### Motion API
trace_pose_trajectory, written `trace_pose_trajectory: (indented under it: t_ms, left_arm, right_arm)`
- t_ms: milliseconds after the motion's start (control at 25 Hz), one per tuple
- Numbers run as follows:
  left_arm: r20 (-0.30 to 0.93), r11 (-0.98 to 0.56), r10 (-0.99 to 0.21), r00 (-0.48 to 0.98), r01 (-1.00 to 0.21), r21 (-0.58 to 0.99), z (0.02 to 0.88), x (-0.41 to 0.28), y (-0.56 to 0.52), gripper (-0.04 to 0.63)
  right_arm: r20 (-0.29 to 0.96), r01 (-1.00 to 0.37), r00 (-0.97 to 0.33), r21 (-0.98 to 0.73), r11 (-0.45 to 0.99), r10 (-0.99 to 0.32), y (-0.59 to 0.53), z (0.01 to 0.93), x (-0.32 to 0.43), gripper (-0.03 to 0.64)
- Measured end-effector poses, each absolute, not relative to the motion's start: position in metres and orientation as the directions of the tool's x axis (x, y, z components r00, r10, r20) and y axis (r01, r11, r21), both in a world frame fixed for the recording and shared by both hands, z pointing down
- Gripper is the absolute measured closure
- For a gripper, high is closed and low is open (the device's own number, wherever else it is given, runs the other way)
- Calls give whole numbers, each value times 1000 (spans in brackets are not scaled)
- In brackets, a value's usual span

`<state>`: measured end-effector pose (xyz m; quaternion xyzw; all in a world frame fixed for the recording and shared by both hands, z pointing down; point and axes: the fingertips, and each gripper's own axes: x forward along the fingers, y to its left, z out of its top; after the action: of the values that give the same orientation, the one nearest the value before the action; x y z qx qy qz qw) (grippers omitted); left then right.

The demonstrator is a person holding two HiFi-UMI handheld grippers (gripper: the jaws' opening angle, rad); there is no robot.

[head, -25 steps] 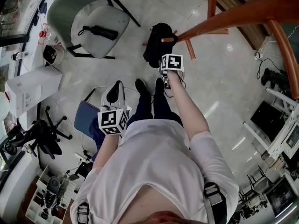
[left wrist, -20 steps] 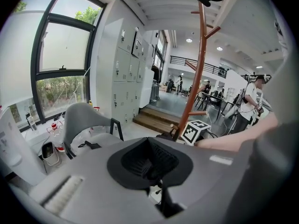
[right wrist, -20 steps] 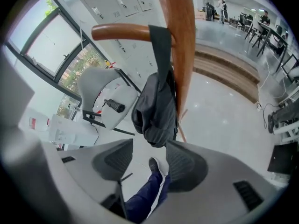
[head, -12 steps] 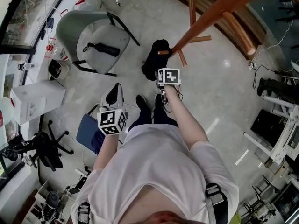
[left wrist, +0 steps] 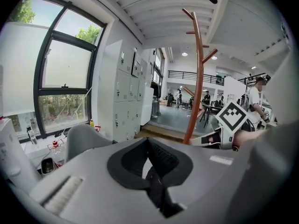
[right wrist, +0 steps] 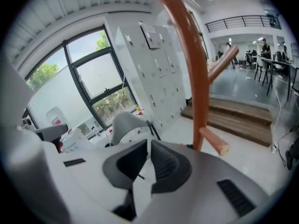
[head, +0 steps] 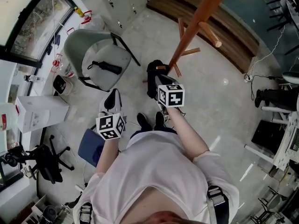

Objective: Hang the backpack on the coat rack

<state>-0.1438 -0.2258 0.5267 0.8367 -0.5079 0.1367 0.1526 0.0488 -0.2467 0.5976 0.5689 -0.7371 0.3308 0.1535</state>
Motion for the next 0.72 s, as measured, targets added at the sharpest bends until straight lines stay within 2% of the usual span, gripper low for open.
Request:
trace_pose_trajectory:
  t_ms: [80,280,720]
  left_arm:
    - [349,-434,-824,446,-893,116,509,-145,-226,584]
    - [258,-444,-854,451,-892,90,468,-150,-224,584]
    - [167,-458,-873,459,-888,42,434,-157,-213,584]
  right_arm:
    - [532,-943,-303,-289,166,-791,-244,569,51,606]
    - [380,-948,-299,-225,226,-875,-233,505,49,607]
    - [244,-958,-277,-144,248,-929,-207,437,55,607]
